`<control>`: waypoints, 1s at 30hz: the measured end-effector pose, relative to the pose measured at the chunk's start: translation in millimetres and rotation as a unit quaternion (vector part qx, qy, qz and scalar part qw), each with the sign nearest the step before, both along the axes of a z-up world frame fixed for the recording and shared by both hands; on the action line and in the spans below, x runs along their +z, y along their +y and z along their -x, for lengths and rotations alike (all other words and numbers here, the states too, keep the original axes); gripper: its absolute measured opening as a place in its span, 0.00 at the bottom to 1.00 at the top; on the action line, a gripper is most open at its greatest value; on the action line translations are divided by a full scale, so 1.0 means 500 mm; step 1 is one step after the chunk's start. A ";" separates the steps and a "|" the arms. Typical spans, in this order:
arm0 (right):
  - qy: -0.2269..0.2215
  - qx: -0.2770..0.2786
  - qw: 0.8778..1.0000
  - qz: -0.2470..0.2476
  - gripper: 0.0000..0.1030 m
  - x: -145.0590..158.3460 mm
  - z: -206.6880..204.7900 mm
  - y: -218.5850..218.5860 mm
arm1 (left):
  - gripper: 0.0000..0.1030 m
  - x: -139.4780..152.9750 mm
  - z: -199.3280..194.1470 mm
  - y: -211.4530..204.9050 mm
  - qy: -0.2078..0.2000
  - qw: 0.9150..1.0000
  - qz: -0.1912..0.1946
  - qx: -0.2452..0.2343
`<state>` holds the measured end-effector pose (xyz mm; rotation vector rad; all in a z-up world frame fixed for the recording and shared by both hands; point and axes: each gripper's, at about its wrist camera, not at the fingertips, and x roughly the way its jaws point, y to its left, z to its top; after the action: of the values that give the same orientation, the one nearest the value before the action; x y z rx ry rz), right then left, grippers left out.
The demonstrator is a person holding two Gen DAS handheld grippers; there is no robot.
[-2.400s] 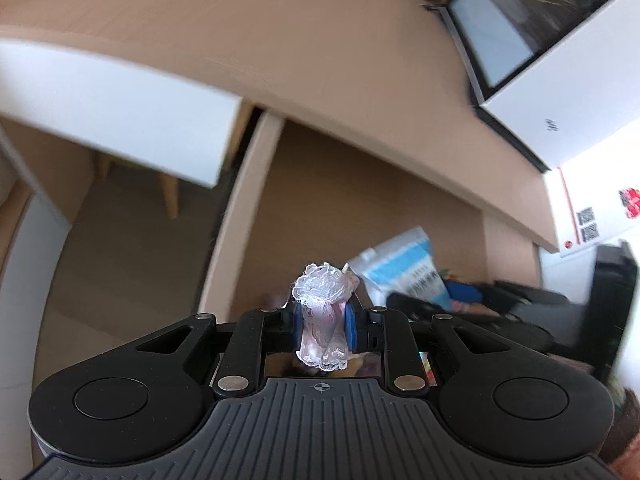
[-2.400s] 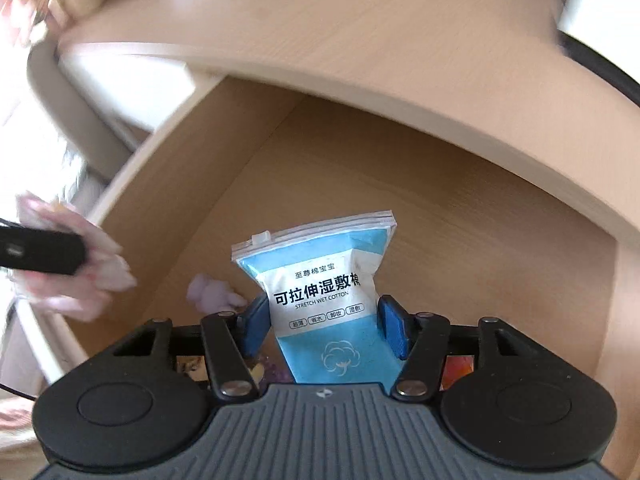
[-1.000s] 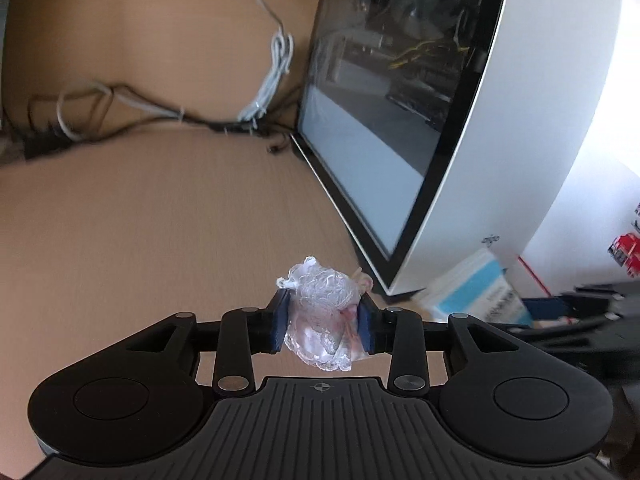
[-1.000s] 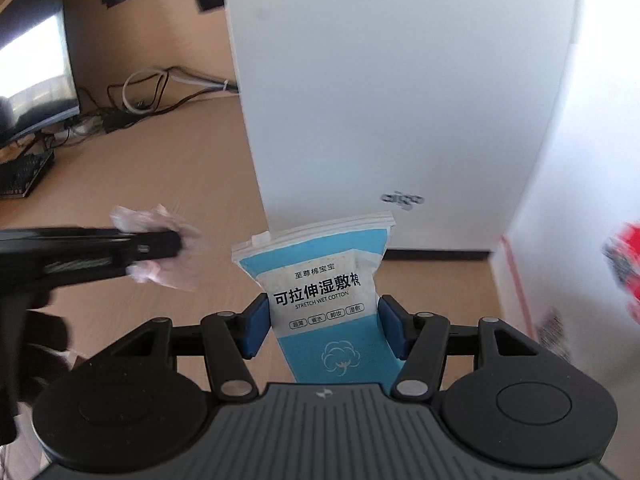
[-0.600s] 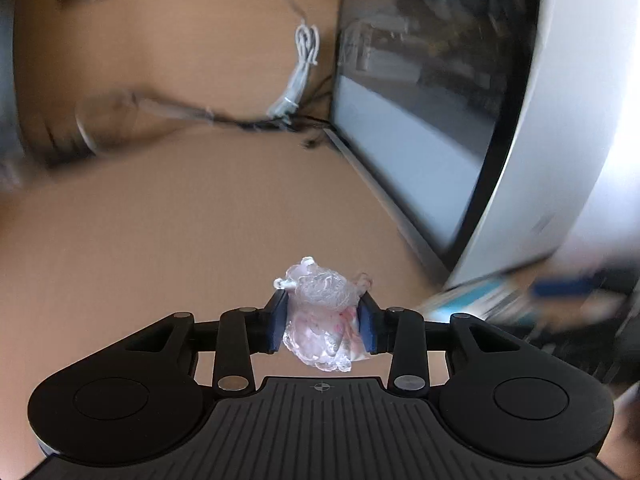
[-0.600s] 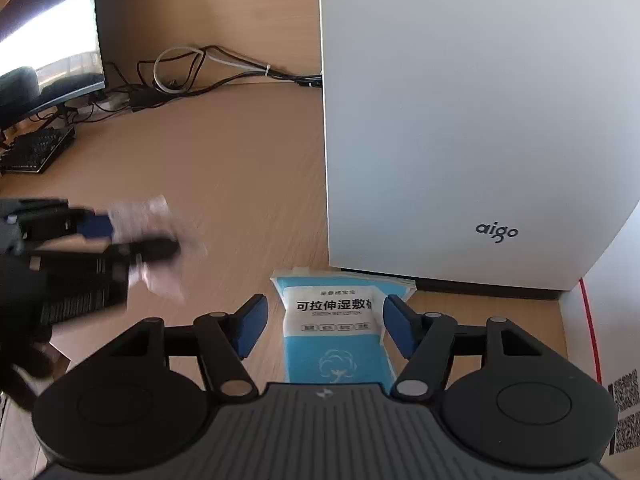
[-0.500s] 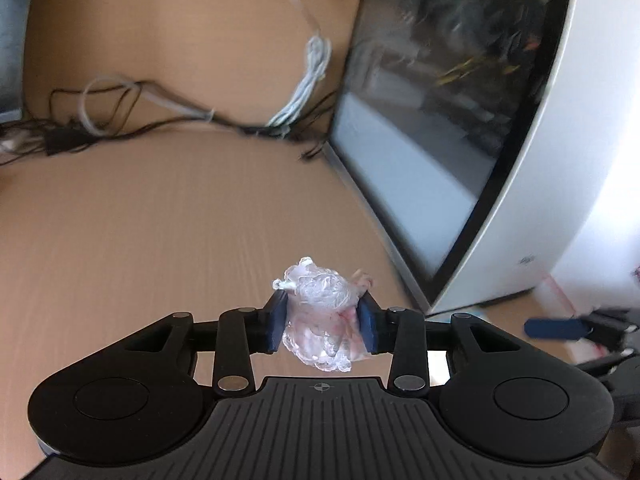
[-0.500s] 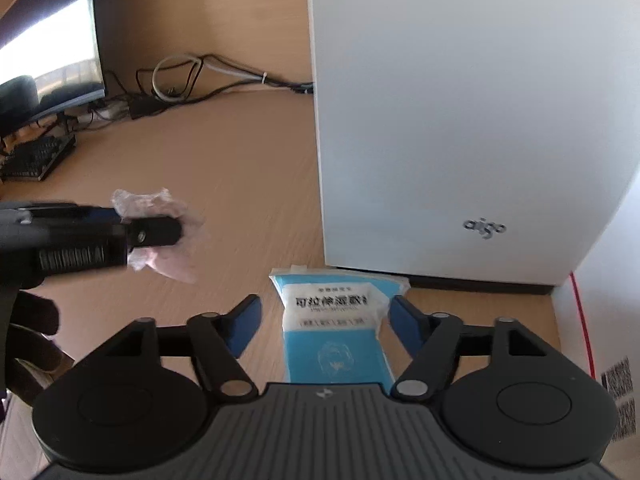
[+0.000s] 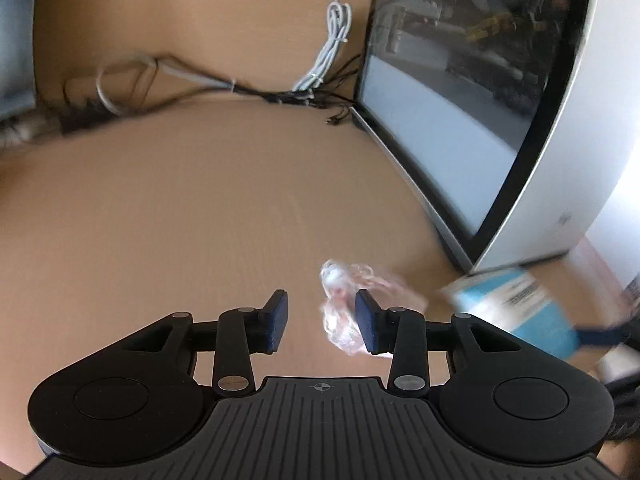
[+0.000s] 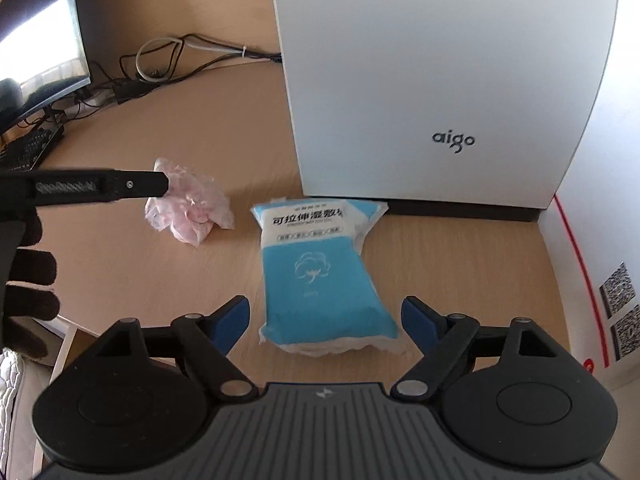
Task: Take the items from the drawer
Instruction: 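Open both grippers to drop the lace cloth and wipe packet on the desk, then grasp the red-and-white hatted figurine with the left gripper while the right gripper lowers into the drawer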
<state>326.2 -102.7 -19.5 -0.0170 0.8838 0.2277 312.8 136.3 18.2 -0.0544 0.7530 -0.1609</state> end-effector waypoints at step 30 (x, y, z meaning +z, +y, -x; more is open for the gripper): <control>0.002 -0.017 0.999 -0.033 0.86 0.038 0.111 -0.023 | 0.39 -0.096 0.264 -0.089 0.248 0.946 -0.018 -0.208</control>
<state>270.6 -114.0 -0.4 0.0598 0.8801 0.2258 180.6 91.7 -30.0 0.1052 1.2680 -0.5511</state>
